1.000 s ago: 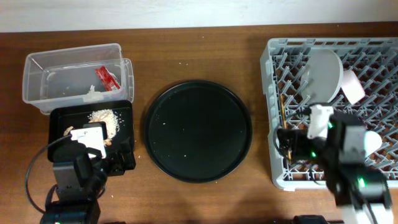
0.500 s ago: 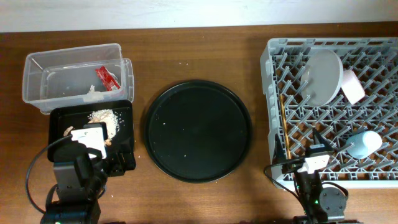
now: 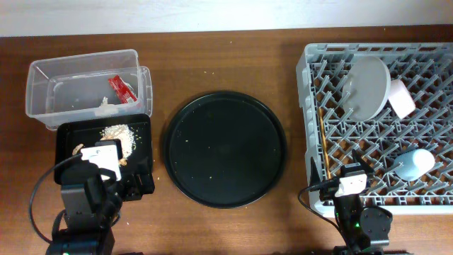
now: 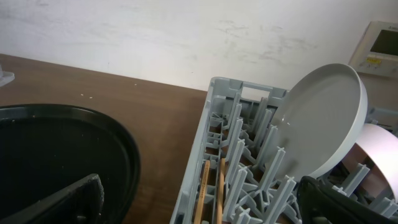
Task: Sort waste into correct bins and load items into the dishwasher rack
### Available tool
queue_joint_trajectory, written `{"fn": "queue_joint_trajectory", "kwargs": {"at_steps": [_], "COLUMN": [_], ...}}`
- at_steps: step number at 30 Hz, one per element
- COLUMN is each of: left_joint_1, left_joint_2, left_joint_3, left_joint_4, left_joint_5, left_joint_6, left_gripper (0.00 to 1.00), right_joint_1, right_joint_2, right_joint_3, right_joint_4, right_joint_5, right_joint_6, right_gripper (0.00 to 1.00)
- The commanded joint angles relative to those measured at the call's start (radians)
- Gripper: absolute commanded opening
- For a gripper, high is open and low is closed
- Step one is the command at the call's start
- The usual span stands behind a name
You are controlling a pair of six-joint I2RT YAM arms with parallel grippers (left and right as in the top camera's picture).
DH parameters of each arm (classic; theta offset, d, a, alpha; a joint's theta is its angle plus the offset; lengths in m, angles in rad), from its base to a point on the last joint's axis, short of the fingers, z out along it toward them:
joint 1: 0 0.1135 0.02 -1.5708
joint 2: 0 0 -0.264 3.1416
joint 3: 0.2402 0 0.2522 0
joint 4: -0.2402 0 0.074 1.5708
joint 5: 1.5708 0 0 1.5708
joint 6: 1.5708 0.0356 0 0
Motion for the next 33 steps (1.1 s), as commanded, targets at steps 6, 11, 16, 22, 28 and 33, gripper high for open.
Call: {"fn": "queue_joint_trajectory", "kwargs": {"at_steps": [6, 11, 16, 22, 28, 33], "left_joint_1": [0.002, -0.129, -0.154, -0.152, -0.109, -0.093], "left_joint_2": [-0.050, -0.253, -0.538, -0.647, -0.647, -0.646], "left_joint_3": [-0.001, -0.117, -0.536, -0.761, -0.761, -0.761], "left_joint_4": [-0.002, 0.043, 0.476, 0.855, 0.723, 0.723], "left_joint_5": [0.008, -0.099, -0.098, -0.117, -0.109, -0.109], "left_joint_6": [0.015, 0.015, 0.015, 0.101, 0.101, 0.101], "left_gripper": [0.99, 0.99, 0.99, 0.99, 0.99, 0.99], "right_joint_1": [0.006, 0.006, 0.006, 0.006, 0.006, 0.006], "right_joint_2": [-0.010, -0.010, -0.010, -0.010, -0.010, -0.010], "right_joint_3": [-0.005, -0.005, -0.005, -0.005, -0.005, -0.005], "right_joint_4": [-0.005, -0.005, -0.005, -0.005, -0.005, -0.005], "right_joint_5": [0.002, 0.002, 0.002, 0.002, 0.002, 0.002], "right_joint_6": [-0.006, -0.006, -0.006, -0.006, -0.006, -0.006], "right_gripper": [0.98, 0.99, 0.98, 0.98, 0.98, 0.98]}}
